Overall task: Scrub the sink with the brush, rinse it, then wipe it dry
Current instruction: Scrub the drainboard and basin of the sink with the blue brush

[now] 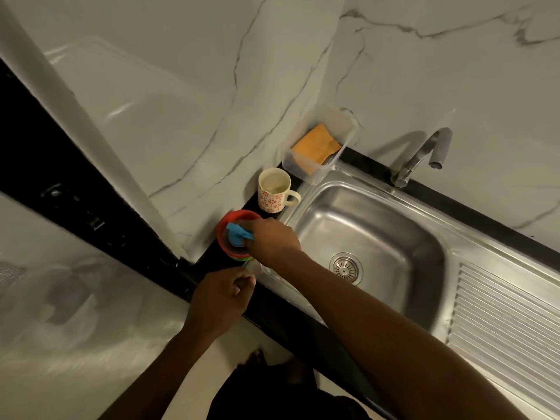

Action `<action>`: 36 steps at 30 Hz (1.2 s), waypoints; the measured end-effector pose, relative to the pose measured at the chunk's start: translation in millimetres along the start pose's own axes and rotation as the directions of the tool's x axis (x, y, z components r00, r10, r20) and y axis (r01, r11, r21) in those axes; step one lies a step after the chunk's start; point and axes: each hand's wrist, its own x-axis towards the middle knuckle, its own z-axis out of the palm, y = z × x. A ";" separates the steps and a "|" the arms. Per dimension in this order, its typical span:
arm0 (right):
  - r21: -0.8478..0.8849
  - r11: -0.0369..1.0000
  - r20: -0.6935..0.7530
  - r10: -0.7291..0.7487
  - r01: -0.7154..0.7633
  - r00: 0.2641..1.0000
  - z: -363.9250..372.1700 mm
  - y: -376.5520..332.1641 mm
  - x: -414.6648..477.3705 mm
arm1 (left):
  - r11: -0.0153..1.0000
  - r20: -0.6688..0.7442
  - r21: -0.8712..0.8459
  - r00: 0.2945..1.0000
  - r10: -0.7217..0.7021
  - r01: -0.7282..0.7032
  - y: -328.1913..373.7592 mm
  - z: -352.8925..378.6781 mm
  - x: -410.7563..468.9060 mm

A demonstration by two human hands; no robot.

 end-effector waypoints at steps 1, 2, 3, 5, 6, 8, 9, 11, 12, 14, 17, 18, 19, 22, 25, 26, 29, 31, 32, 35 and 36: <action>-0.001 1.000 0.000 0.003 -0.003 1.000 0.5 0.6 1.8 | 1.000 -0.001 -0.001 1.000 0.000 0.000 -1.0 0.0 0.8; 0.003 1.000 -0.001 0.001 -0.001 1.000 0.0 1.7 3.0 | 1.000 -0.005 -0.001 1.000 0.000 0.000 -0.9 0.3 1.7; 0.024 1.000 0.000 0.000 0.000 1.000 -0.7 3.5 3.8 | 1.000 -0.010 0.003 1.000 0.002 -0.002 -0.6 1.0 2.7; 0.131 0.991 0.002 0.008 -0.008 1.000 -7.1 6.0 -0.2 | 1.000 -0.019 0.009 1.000 0.010 -0.010 0.9 2.9 4.9; 0.199 0.980 -0.006 0.022 -0.021 1.000 -10.5 8.4 -4.2 | 1.000 -0.021 0.005 1.000 0.020 -0.020 1.6 4.5 6.0; 0.326 0.945 -0.029 0.048 -0.036 0.998 -17.6 15.1 -14.5 | 0.999 -0.015 0.001 0.999 0.050 -0.050 3.1 7.9 7.9; 0.392 0.919 -0.040 0.066 -0.045 0.997 -20.6 19.7 -20.9 | 0.998 -0.007 0.002 0.998 0.067 -0.066 4.6 10.1 8.8; 0.539 0.837 -0.050 0.136 -0.088 0.989 -27.6 30.9 -38.7 | 0.996 0.015 0.002 0.996 0.090 -0.090 9.7 15.8 10.3; 0.620 0.776 -0.042 0.185 -0.119 0.982 -31.6 38.4 -50.5 | 0.995 0.027 0.000 0.995 0.099 -0.099 13.4 18.7 10.7; 0.767 0.608 0.021 0.296 -0.206 0.955 -39.6 58.8 -78.5 | 0.992 0.058 -0.017 0.990 0.127 -0.126 22.1 25.7 11.3; 0.876 0.371 0.128 0.434 -0.306 0.892 -51.2 101.2 -130.6 | 0.986 0.094 -0.017 0.981 0.169 -0.168 41.5 41.7 12.8; 0.895 0.319 0.140 0.462 -0.311 0.876 -53.5 116.5 -149.1 | 0.984 0.104 -0.014 0.978 0.180 -0.180 48.3 46.9 13.4; 0.911 0.274 0.140 0.500 -0.309 0.855 -56.4 132.7 -169.7 | 0.981 0.120 -0.013 0.974 0.194 -0.194 57.0 54.0 13.9; 0.937 0.195 0.102 0.638 -0.289 0.763 -64.4 185.5 -235.6 | 0.971 0.186 -0.010 0.953 0.238 -0.240 86.2 77.8 14.5; 0.965 0.104 0.073 0.774 -0.241 0.630 -70.5 238.5 -298.7 | 0.953 0.236 0.008 0.927 0.292 -0.302 117.9 106.0 12.5; 0.974 0.075 0.065 0.810 -0.213 0.583 -71.1 257.8 -319.5 | 0.944 0.247 0.010 0.915 0.318 -0.330 129.4 118.6 10.7; 0.987 0.041 0.035 0.887 -0.155 0.460 -66.1 308.4 -365.9 | 0.925 0.272 0.029 0.893 0.358 -0.380 159.0 150.2 3.4; 0.989 0.050 0.007 0.926 -0.142 0.377 -59.0 338.1 -389.7 | 0.913 0.289 0.048 0.880 0.376 -0.406 178.8 171.7 -3.3; 0.988 0.061 -0.009 0.942 -0.144 0.334 -53.6 351.5 -397.2 | 0.907 0.296 0.054 0.875 0.384 -0.417 187.7 181.2 -6.4; 0.971 0.104 -0.052 0.971 -0.216 0.233 -39.4 379.7 -398.4 | 0.890 0.318 0.058 0.854 0.412 -0.452 209.2 203.0 -15.7; 0.957 0.124 -0.067 0.974 -0.263 0.215 -34.6 386.2 -392.5 | 0.885 0.329 0.059 0.846 0.419 -0.462 214.4 208.8 -19.0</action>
